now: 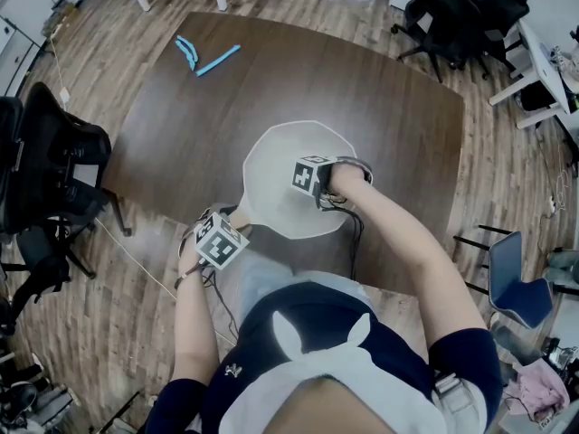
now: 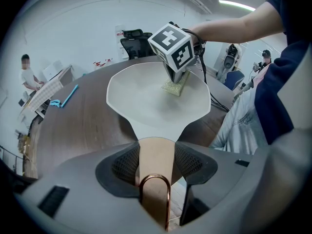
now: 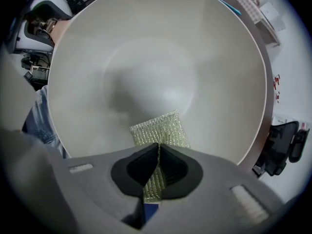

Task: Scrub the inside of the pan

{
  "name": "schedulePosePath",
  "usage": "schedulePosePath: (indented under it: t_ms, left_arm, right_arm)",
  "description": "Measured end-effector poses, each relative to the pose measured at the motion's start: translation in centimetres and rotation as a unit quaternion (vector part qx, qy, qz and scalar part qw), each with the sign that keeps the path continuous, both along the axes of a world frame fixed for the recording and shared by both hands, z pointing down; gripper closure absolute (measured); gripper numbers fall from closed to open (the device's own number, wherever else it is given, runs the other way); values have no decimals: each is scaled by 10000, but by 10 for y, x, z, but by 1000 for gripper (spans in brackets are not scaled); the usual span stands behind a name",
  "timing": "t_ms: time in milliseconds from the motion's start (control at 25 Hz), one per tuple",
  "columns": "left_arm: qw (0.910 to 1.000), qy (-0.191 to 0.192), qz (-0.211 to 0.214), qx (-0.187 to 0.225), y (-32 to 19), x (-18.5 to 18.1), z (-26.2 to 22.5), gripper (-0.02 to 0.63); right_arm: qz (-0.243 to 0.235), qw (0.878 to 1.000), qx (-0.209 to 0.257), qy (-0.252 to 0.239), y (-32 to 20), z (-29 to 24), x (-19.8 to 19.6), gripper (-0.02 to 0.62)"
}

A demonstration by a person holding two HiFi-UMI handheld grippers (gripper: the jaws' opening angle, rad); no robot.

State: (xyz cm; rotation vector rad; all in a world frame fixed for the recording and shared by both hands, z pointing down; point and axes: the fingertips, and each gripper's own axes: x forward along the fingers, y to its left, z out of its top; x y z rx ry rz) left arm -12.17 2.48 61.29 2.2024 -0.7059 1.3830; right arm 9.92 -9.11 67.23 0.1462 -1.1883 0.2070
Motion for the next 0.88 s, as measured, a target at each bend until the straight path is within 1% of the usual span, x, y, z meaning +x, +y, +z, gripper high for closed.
schedulePosePath:
  t_ms: [160,320,440,520,880]
  left_arm:
    - [10000,15,2,0,1,1,0,382]
    - [10000,6,-16,-3,1,0,1,382]
    - [10000,8,-14,2,1,0,1,382]
    - [10000,-3,-17,-8,0,0,0,382]
    - [10000,-23,-20,-29,1,0,1,382]
  right_arm:
    - [24,9998,-193,29,11,-3,1,584]
    - [-105,9993,-362,82,18,1,1,584]
    - [5,9987,-500,87,30,-10,0,585]
    - [-62,9983,-573,83,32,-8,0,584]
    - [-10,9950,-986,-165,53,-16,-6,584]
